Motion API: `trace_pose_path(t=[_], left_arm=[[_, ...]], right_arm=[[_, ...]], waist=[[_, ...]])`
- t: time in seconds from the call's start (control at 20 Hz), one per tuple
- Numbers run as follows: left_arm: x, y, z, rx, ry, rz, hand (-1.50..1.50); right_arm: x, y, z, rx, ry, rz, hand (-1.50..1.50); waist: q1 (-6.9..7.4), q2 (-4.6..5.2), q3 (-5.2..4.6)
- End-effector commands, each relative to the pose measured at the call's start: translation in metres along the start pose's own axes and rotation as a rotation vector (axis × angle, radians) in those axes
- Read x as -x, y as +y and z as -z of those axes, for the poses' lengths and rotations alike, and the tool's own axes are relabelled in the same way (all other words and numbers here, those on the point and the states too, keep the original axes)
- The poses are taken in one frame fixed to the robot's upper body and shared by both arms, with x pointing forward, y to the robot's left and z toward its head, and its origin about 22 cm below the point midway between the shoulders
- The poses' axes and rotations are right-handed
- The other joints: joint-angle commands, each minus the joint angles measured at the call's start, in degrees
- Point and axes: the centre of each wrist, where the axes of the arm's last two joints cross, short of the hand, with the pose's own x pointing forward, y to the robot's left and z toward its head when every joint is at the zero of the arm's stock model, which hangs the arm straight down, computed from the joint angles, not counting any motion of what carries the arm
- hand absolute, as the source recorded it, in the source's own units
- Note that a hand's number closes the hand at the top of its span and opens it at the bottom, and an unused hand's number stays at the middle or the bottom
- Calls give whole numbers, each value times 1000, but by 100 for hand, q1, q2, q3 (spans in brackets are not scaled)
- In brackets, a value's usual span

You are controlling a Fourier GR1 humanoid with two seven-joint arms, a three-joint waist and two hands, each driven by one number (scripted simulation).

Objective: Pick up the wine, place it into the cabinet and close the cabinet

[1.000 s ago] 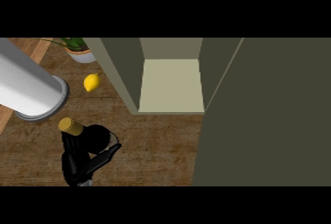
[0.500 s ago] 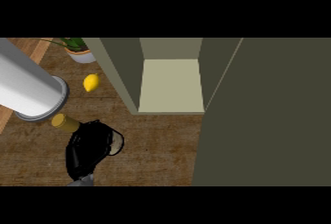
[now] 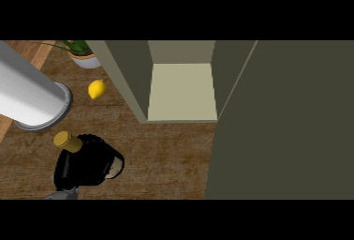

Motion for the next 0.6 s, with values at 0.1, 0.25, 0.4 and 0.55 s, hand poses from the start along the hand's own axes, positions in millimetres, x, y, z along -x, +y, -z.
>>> trace_pose_path(t=[0.1, 0.25, 0.4, 0.55], left_arm=[[-12, 38, 11, 118, -54, 16, 150], [-17, 26, 14, 125, -121, 85, 150], [-20, 31, 9, 106, -213, 126, 150], [-51, 8, 24, 106, -235, 74, 150]], right_arm=[[-22, -4, -15, -13, -40, 35, -150], [-24, 0, -27, -12, -42, 29, -150], [-5, -3, -18, -1, -36, 41, -150], [-12, 1, -22, -34, -17, 23, -150]], waist=[[39, 13, -4], [43, 1, -1], [59, 6, 3], [84, -6, 5]])
